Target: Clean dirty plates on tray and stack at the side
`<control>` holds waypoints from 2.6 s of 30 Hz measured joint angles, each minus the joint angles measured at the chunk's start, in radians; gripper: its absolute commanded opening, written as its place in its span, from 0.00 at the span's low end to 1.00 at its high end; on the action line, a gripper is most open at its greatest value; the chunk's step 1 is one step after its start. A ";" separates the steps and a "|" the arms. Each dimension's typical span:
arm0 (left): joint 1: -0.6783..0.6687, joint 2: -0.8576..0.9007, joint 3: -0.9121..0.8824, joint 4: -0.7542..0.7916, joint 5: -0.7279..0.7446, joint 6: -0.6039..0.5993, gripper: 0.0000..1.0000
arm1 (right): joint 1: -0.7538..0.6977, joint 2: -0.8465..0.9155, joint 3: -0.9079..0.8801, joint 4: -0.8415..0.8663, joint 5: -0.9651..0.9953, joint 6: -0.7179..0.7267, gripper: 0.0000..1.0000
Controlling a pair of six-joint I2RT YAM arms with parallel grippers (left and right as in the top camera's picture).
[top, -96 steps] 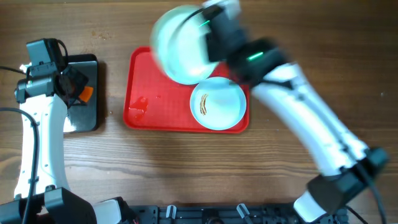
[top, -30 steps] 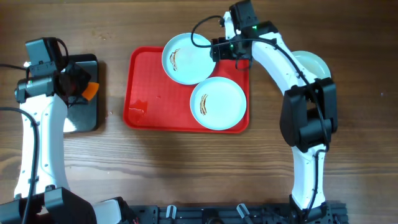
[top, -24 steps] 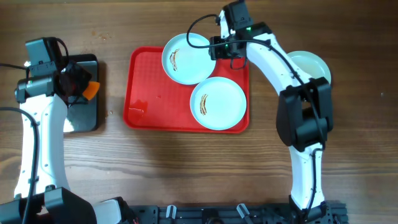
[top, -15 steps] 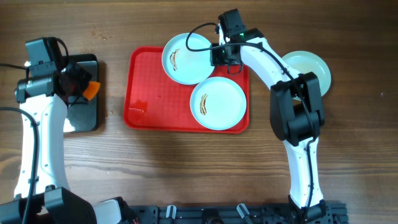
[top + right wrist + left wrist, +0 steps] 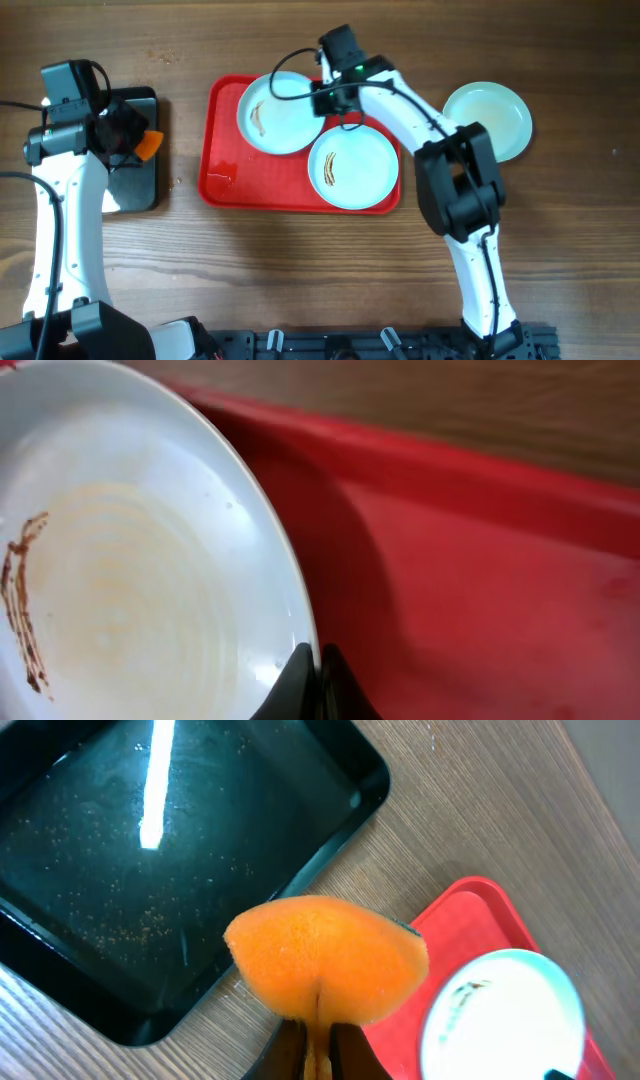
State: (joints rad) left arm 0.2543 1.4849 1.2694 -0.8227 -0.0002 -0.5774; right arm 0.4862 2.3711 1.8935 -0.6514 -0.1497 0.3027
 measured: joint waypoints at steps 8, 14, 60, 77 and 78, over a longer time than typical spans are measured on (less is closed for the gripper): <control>-0.010 0.000 0.000 0.004 0.043 0.068 0.04 | 0.084 0.000 0.000 -0.061 -0.046 0.008 0.04; -0.073 0.030 0.000 -0.002 0.096 0.154 0.04 | 0.103 0.000 0.005 -0.178 -0.074 0.034 0.04; -0.398 0.496 0.019 0.115 0.236 0.314 0.04 | 0.101 0.000 0.011 -0.283 -0.157 0.056 0.04; -0.425 0.481 0.050 -0.010 -0.322 0.163 0.04 | 0.119 0.000 0.011 -0.265 -0.198 0.064 0.04; -0.426 0.470 0.050 -0.005 -0.315 0.159 0.04 | 0.117 0.000 0.011 -0.269 -0.198 0.064 0.04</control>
State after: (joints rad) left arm -0.1715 1.9553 1.3197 -0.8276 -0.3149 -0.4179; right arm 0.6033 2.3714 1.9045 -0.9199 -0.3473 0.3668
